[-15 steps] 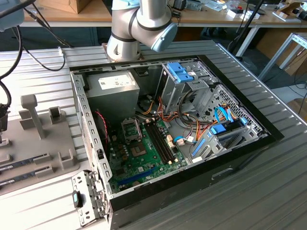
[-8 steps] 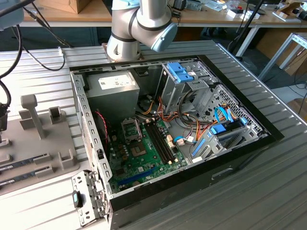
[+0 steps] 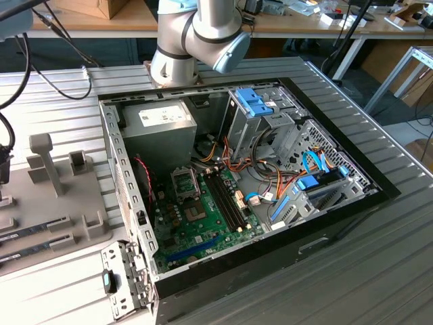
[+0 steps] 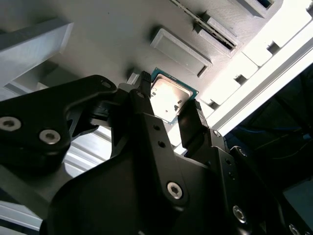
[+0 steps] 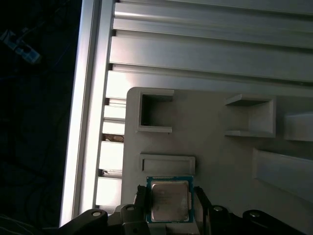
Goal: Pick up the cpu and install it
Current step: 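Pick up the cpu and move it towards the insertion slot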
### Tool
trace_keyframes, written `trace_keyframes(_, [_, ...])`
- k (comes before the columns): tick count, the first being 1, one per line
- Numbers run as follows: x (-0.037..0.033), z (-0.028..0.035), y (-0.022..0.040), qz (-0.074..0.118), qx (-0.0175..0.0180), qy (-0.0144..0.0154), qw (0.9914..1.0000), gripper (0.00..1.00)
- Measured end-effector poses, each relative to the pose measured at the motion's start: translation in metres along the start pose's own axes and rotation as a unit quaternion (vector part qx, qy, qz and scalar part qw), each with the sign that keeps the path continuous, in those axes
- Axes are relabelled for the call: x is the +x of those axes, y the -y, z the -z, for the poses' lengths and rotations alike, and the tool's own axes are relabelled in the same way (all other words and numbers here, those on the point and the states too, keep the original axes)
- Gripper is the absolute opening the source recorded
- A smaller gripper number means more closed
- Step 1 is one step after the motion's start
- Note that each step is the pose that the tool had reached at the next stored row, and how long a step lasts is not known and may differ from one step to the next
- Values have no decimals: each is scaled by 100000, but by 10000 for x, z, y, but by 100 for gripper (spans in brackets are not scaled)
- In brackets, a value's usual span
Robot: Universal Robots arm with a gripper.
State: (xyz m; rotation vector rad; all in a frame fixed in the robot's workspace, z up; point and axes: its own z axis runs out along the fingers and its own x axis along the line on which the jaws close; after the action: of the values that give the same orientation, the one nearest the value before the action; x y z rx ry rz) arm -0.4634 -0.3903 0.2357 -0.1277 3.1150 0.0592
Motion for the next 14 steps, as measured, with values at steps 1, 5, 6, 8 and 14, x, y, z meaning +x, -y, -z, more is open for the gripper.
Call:
trace_keyframes(1, [0,2,0,-1,0,-1,100000,47])
trace_keyframes(5, [0,10,0,-2,3,-5,100000,47])
trace_keyframes(6, [0,12,-1,-3,3,-6,100000,47])
trace_keyframes(8, [-1,16,-1,-1,3,-1,100000,47])
trace_keyframes(14, [-1,27,-1,-3,2,-3,100000,47])
